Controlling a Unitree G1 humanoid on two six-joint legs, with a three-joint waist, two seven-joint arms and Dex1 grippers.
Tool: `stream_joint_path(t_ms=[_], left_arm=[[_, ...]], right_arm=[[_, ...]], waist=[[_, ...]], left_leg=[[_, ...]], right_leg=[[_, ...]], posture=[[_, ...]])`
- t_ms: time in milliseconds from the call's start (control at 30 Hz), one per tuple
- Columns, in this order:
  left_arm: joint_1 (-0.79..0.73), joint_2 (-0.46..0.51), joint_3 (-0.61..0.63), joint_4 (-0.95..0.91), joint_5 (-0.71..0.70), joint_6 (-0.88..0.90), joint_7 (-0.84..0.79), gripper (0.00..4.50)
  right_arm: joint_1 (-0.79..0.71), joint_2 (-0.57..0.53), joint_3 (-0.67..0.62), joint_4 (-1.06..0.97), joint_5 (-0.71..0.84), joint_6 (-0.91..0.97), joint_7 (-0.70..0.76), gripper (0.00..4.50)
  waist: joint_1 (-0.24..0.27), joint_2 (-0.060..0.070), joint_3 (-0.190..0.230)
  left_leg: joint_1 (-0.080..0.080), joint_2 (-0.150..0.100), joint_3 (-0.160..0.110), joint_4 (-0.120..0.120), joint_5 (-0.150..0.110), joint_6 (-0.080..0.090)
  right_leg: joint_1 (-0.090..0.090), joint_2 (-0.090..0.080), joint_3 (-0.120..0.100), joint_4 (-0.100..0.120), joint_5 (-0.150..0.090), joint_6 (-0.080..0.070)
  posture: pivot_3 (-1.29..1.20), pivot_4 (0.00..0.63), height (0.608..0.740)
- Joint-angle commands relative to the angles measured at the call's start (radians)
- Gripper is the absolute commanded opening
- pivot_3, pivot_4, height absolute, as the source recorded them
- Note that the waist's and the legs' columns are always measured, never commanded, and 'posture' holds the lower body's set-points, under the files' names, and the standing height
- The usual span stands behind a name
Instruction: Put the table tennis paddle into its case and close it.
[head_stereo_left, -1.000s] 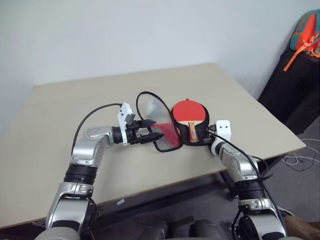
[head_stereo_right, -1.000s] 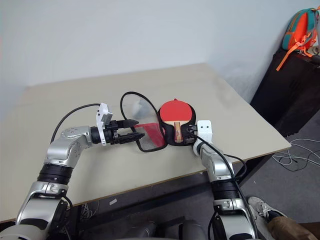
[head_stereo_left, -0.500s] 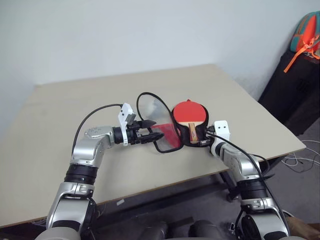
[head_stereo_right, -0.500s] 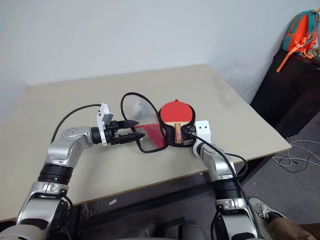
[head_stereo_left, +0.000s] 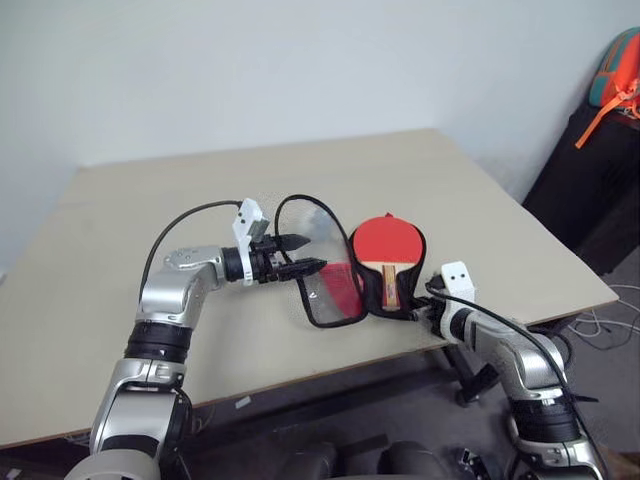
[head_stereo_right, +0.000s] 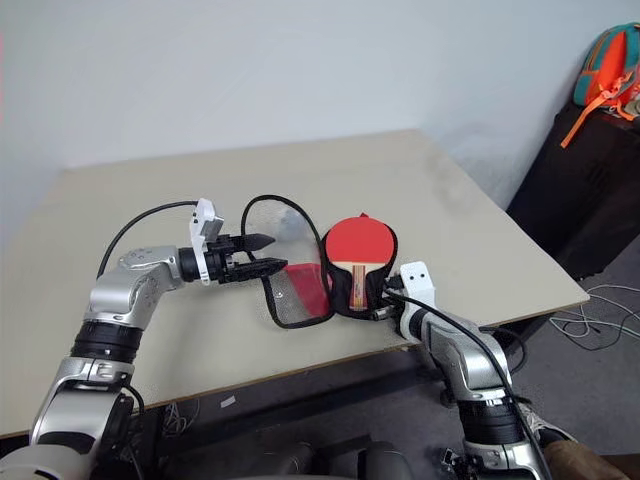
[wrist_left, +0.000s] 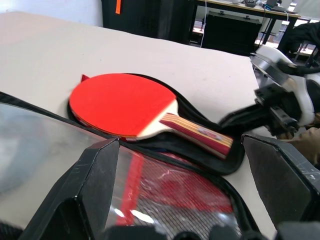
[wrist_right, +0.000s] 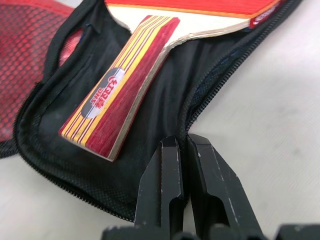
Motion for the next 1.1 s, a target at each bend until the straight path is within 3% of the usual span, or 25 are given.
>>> stream_joint_path(t_ms=[33,267,500,667,900,1100], left_arm=[[-0.035,0.017,0.026,-0.031,-0.017,0.003,-0.012,4.2],[-0.046,0.022,0.022,-0.012,-0.01,0.004,-0.027,4.2],[-0.045,0.029,0.014,-0.006,-0.007,-0.015,-0.075,4.35],[-0.048,0.04,0.017,0.004,-0.003,-0.018,-0.095,4.5],[-0.059,0.054,0.026,0.007,-0.009,-0.003,-0.103,4.5],[-0.116,0.07,0.072,0.069,-0.034,0.028,-0.094,4.5]], right_arm=[[0.039,-0.018,0.032,-0.073,0.042,0.039,0.033,0.04],[0.141,-0.057,0.034,-0.205,0.09,0.055,0.066,0.04],[0.129,-0.048,-0.007,-0.172,0.125,0.09,0.051,0.01],[0.105,-0.06,-0.047,-0.18,0.152,0.107,0.05,1.37],[0.073,-0.068,-0.117,-0.185,0.176,0.041,0.051,3.64],[0.029,-0.055,-0.209,-0.175,0.211,-0.112,0.067,3.64]], waist=[[0.007,0.0,0.0],[0.017,-0.001,0.0],[0.029,-0.001,-0.001],[0.032,-0.001,-0.001],[0.04,-0.001,-0.001],[0.04,-0.001,-0.001]], left_leg=[[0.0,0.0,0.0,0.0,0.0,0.0],[0.0,0.0,0.0,0.002,-0.001,0.001],[0.0,0.0,0.0,0.003,-0.001,0.001],[0.0,0.0,0.0,0.004,-0.001,0.001],[-0.001,0.0,0.0,0.005,-0.001,0.002],[-0.001,0.0,0.0,0.005,-0.001,0.002]], right_leg=[[0.0,0.0,0.0,0.0,0.0,0.0],[0.001,0.0,0.0,0.0,0.0,0.0],[0.001,0.0,-0.001,0.0,0.0,0.0],[0.002,0.0,-0.001,0.0,0.0,0.0],[0.002,0.0,-0.001,0.0,0.0,0.0],[0.002,0.0,-0.001,0.0,0.0,0.0]], posture=[[0.0,0.0,0.74],[0.0,0.0,0.74],[0.0,0.0,0.74],[0.0,0.0,0.74],[0.0,0.0,0.74],[0.0,0.0,0.74]])
